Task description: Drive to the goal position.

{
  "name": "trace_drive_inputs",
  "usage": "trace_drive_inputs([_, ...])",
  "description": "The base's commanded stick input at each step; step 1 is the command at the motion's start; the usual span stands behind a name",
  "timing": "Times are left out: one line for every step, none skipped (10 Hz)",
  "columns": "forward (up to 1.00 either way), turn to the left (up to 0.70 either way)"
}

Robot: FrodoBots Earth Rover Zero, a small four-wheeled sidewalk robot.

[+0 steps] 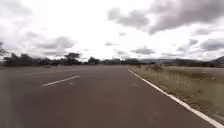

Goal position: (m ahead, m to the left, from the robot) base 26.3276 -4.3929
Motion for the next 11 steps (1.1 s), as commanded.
trace_drive_inputs([0.45,0.0])
trace_drive_inputs([0.45,0.0])
trace_drive_inputs([0.45,0.0])
trace_drive_inputs([0.45,0.0])
trace_drive_inputs([0.45,0.0])
trace_drive_inputs([0.47,0.0])
trace_drive_inputs([0.7,0.0])
trace_drive_inputs([0.7,0.0])
trace_drive_inputs([0.7,0.0])
trace_drive_inputs([0.7,0.0])
trace_drive_inputs([0.7,0.0])
